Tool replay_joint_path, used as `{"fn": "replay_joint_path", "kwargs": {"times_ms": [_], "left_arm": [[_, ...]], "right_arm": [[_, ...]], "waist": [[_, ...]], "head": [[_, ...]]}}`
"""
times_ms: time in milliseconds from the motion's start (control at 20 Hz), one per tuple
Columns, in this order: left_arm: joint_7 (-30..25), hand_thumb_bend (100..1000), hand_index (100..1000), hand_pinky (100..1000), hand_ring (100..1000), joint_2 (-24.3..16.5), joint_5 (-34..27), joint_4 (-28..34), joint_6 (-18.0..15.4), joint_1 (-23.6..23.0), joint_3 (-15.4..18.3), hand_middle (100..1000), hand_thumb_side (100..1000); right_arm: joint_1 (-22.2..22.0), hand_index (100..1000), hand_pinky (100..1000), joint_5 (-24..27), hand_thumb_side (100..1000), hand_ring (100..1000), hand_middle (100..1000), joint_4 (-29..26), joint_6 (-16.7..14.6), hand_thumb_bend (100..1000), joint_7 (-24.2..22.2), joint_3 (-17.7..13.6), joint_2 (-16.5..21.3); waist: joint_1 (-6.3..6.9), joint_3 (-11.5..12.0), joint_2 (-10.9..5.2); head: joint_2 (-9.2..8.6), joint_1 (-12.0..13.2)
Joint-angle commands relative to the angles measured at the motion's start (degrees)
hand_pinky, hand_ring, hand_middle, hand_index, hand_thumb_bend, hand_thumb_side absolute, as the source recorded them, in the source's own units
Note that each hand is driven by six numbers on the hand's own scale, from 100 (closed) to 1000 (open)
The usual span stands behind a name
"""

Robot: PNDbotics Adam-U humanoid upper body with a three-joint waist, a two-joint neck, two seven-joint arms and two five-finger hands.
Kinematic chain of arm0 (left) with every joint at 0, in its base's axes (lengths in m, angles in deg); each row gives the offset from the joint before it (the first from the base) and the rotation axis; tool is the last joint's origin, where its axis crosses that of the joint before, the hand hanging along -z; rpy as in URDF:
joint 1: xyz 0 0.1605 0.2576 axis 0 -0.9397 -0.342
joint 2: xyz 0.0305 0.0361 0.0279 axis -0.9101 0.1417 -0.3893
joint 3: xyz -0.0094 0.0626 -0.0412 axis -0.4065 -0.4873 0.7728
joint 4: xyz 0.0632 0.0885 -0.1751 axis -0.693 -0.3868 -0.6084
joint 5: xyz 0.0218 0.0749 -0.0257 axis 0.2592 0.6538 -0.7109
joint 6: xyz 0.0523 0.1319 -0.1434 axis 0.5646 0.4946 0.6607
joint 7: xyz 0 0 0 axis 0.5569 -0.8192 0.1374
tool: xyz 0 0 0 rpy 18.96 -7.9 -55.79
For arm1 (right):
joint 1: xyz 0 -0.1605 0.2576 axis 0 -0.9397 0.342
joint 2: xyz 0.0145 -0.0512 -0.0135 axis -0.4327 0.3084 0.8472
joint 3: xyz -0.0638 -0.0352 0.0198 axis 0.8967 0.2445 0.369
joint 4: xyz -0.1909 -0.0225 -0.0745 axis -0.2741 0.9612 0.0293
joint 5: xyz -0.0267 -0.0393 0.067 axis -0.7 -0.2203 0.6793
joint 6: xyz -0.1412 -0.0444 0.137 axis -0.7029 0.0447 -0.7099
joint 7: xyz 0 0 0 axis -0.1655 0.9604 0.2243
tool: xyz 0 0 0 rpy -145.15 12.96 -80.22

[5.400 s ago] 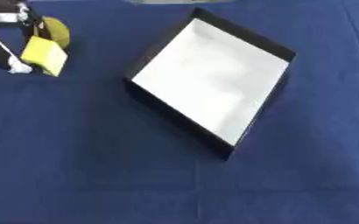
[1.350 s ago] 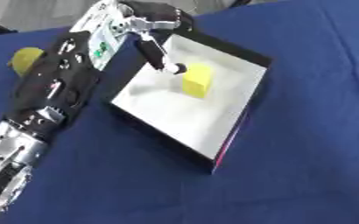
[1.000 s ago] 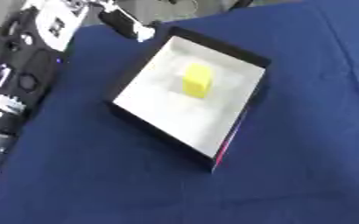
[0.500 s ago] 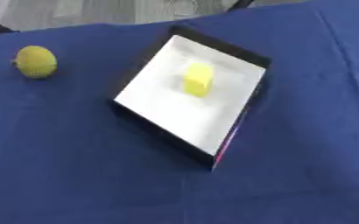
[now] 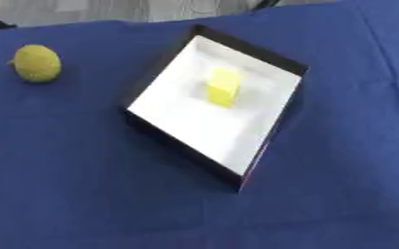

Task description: Pick up objects on the table and place them in the box.

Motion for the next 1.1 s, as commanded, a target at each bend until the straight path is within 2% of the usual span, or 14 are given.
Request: {"fn": "replay_joint_path", "kwargs": {"times_ms": [50, 450, 750, 900, 1100], "left_arm": [[-0.7, 406, 904, 876, 862, -0.5, 2.4, -2.1, -1.4, 0.7, 1.1, 840, 475], [-0.9, 495, 901, 890, 878, 1.3, 9.9, -5.7, -1.5, 0.6, 1.6, 852, 491], [0.5, 576, 909, 895, 887, 1.7, 15.0, -7.2, -0.2, 0.4, 2.1, 863, 440], [1.9, 572, 910, 895, 888, 1.9, 17.4, -8.2, 0.8, 0.0, 2.6, 864, 440], [1.1, 570, 909, 891, 884, 2.1, 19.2, -9.7, 1.3, -0.1, 2.7, 859, 471]], "right_arm": [[1.5, 866, 1000, -0.1, 506, 939, 904, -0.8, -0.3, 100, -0.5, -0.2, 1.7], [2.7, 866, 1000, -0.7, 507, 940, 905, -0.5, -0.7, 100, -1.7, 0.4, 1.4], [2.9, 866, 1000, -0.9, 509, 940, 905, -0.2, -0.8, 100, -2.3, 0.7, 1.2], [3.0, 866, 1000, -1.1, 509, 940, 905, -0.1, -0.9, 100, -2.5, 0.7, 1.2], [2.9, 866, 1000, -1.2, 511, 941, 905, 0.0, -1.0, 100, -2.5, 0.6, 1.4]], "waist": [[-0.26, -0.4, -0.40], [-0.35, -1.7, 1.80], [-0.27, -2.1, 2.41], [-0.22, -2.4, 2.65], [-0.13, -2.5, 2.82]], "head": [[-1.19, 1.4], [-2.13, 4.1], [-2.90, 5.3], [-3.08, 5.5], [-2.77, 5.7]]}}
